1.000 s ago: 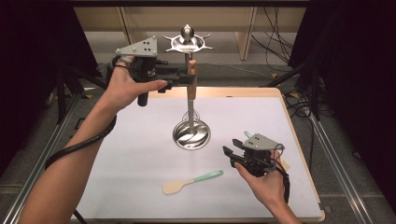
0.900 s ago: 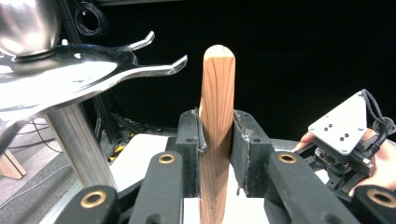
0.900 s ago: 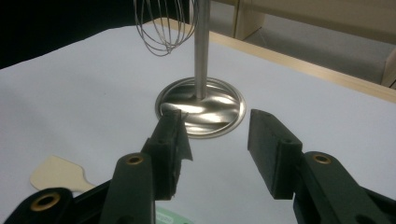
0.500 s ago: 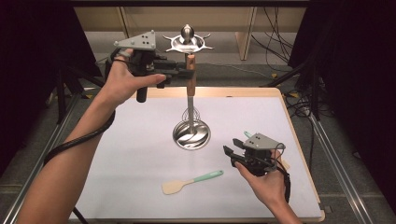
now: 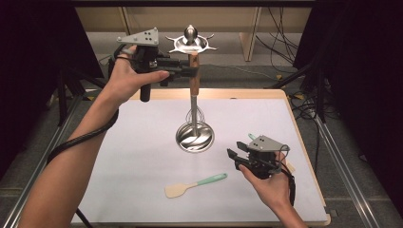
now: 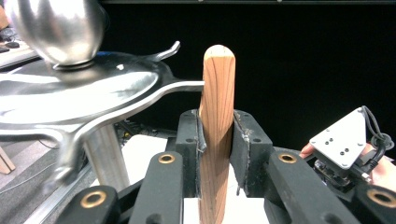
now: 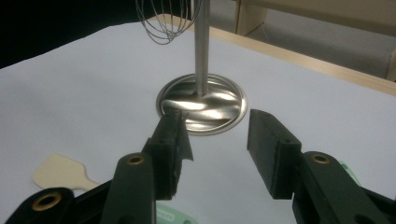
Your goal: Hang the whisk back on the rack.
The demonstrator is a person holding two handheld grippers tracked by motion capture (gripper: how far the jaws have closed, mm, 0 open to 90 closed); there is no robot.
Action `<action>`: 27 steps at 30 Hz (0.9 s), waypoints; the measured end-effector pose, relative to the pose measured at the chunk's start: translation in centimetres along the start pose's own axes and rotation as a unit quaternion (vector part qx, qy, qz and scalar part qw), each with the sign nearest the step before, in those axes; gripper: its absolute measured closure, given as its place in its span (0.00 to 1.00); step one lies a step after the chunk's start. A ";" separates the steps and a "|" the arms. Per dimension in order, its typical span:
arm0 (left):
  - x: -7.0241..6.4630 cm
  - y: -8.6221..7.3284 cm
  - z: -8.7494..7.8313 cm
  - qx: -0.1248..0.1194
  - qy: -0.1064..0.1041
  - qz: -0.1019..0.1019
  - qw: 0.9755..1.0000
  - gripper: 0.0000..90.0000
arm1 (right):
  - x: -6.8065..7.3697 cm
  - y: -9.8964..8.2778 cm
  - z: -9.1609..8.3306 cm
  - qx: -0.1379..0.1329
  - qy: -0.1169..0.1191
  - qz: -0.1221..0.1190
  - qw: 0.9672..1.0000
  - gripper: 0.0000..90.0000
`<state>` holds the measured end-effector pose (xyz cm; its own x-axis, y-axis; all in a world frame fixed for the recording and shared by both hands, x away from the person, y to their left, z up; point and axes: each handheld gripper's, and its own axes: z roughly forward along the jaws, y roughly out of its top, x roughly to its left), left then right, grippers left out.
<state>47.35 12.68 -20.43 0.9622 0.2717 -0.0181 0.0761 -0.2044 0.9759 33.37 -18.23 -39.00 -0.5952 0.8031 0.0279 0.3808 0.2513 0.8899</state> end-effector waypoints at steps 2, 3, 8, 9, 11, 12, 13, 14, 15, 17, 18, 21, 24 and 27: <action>0.2 0.0 -0.1 -0.001 0.001 -0.003 1.000 0.81 | 0.0 0.0 0.0 0.003 -0.001 -0.001 1.000 0.63; 0.3 0.0 -0.1 -0.001 0.001 -0.003 1.000 0.81 | 0.0 0.0 0.0 0.003 -0.002 -0.004 1.000 0.63; 0.5 0.0 0.0 -0.001 0.004 -0.004 1.000 0.81 | -0.3 0.1 -0.1 0.017 0.002 -0.022 1.000 0.63; 0.5 -0.1 -0.1 0.003 0.003 -0.013 1.000 0.81 | -0.3 0.0 -0.1 0.015 0.006 -0.019 1.000 0.63; 0.6 -0.2 0.0 -0.002 0.005 -0.008 1.000 0.81 | -0.2 0.0 0.0 0.007 0.001 -0.009 1.000 0.63; 0.6 -0.2 0.0 -0.001 0.005 -0.008 1.000 0.81 | -0.2 0.0 -0.2 0.017 0.004 -0.002 1.000 0.63; 0.6 -0.2 0.1 -0.001 0.005 -0.007 1.000 0.81 | -0.2 0.0 -0.2 0.017 0.004 -0.004 1.000 0.63; 0.5 -0.3 0.0 0.001 0.004 -0.014 1.000 0.81 | -0.3 0.0 -0.1 0.016 0.009 -0.005 1.000 0.63; 0.6 -0.3 0.1 -0.003 0.004 -0.009 1.000 0.81 | -0.2 0.0 -0.2 0.019 0.009 0.006 1.000 0.63; 0.6 -0.3 0.1 -0.005 0.004 -0.011 1.000 0.81 | -0.3 0.0 -0.3 0.022 0.012 0.000 1.000 0.63; 0.6 -0.4 0.1 -0.006 0.005 -0.012 1.000 0.81 | -0.3 0.0 -0.4 0.020 0.004 0.002 1.000 0.63; 0.6 -0.5 0.1 -0.007 0.006 -0.011 1.000 0.81 | -0.6 -0.1 -0.3 0.016 0.007 -0.011 1.000 0.63; 0.6 -0.7 0.2 -0.010 0.009 -0.011 1.000 0.81 | -0.6 -0.1 -0.3 0.020 0.007 -0.010 1.000 0.63; 0.5 -0.8 0.2 -0.007 0.015 -0.007 1.000 0.81 | -0.5 -0.2 -0.2 0.011 0.007 -0.010 1.000 0.62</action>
<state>47.79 12.80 -21.22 0.9530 0.3020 -0.0263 0.0863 -0.1870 0.9786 33.50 -18.80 -39.08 -0.6122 0.7905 0.0161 0.3838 0.2794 0.8801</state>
